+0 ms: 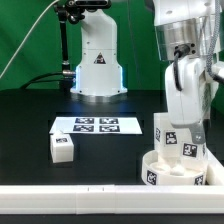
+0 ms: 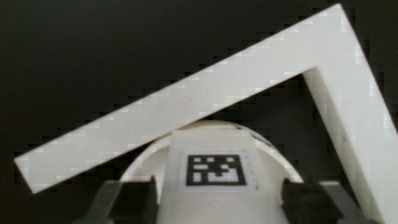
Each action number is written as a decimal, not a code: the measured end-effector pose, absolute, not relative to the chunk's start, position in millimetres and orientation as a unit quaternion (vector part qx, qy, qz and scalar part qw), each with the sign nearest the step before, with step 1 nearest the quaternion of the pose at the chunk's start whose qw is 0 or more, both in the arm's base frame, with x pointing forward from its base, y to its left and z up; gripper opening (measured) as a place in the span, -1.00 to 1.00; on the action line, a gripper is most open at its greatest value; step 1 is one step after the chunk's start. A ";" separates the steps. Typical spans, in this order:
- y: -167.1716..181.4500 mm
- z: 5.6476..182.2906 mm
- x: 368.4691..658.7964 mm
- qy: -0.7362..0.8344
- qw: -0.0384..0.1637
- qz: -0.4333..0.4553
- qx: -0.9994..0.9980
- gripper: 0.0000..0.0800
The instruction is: Assemble stool
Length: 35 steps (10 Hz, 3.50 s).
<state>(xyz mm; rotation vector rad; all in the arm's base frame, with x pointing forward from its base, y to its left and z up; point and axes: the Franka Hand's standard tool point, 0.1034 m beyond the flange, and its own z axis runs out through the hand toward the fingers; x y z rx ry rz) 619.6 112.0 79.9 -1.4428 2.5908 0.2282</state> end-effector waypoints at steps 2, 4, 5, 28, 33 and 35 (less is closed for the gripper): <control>115.1 79.5 619.2 0.855 0.088 0.075 -0.505 -0.16; 115.3 80.0 619.4 0.854 0.088 0.075 -0.508 0.48; 116.0 86.7 621.0 0.838 0.094 0.073 -0.533 0.48; 108.5 107.4 637.4 -0.082 0.021 -0.035 -0.996 0.62; 113.7 98.1 632.4 -0.291 -0.005 -0.060 -0.955 0.62; 110.2 98.5 633.5 -0.330 -0.011 -0.059 -0.942 0.62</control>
Offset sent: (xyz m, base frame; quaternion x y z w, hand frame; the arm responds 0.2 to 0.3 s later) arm 0.0000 0.0000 0.0000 0.0000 0.0000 0.0000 1.0000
